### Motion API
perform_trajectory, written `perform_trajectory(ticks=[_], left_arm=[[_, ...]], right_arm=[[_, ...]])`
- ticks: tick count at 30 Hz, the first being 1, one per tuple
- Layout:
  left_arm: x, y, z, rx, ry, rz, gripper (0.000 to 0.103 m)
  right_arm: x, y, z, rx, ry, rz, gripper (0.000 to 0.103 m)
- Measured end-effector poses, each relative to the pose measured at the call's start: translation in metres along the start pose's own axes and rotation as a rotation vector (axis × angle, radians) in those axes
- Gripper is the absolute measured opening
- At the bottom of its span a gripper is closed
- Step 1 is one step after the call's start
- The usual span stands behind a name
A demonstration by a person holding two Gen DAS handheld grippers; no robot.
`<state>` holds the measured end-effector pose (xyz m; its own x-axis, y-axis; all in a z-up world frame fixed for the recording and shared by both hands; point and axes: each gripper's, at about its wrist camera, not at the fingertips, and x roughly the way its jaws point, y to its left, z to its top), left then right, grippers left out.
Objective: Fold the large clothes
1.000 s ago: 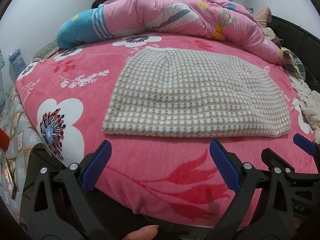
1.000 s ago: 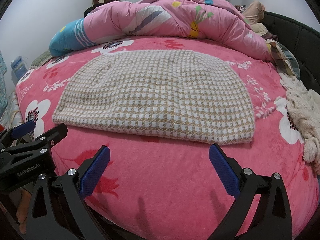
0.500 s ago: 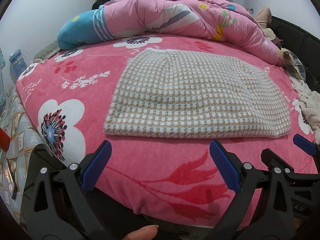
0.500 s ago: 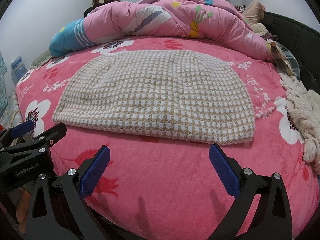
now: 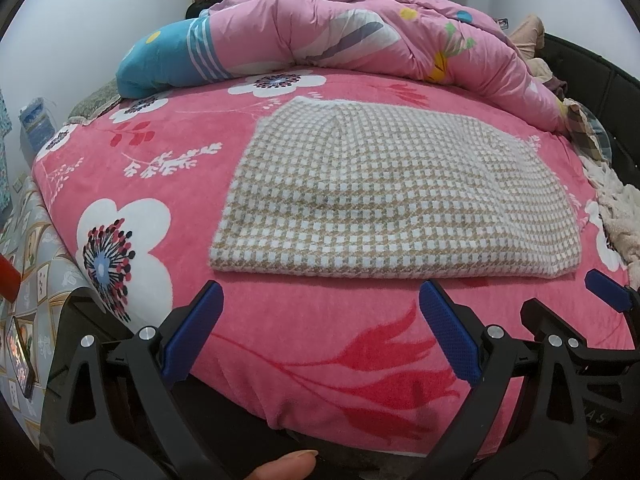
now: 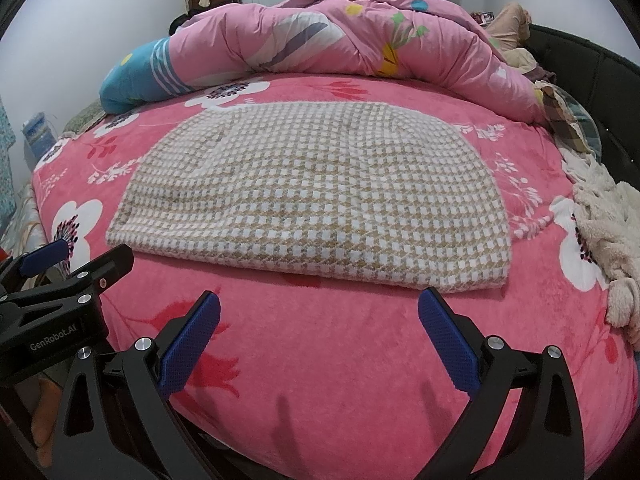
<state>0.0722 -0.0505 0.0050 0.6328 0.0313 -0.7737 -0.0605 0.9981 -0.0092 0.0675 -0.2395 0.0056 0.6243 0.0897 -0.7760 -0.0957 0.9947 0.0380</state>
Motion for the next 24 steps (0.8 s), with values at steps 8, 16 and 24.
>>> perform_trajectory(ticks=[8,16,24], left_arm=[[0.0,0.001,0.0005,0.0,0.0,0.0,0.095],[-0.0002,-0.0003,-0.0005,-0.002,0.003,-0.004,0.095],[0.0,-0.0026,-0.0001,-0.004,0.005,-0.011,0.095]], right_arm=[[0.0002,-0.0003,0.0003,-0.002,0.0,0.001,0.096],[0.0001,0.0004,0.0006,0.0,0.002,0.0,0.096],[-0.0002,0.0012,0.001,0.0,0.002,-0.001,0.096]])
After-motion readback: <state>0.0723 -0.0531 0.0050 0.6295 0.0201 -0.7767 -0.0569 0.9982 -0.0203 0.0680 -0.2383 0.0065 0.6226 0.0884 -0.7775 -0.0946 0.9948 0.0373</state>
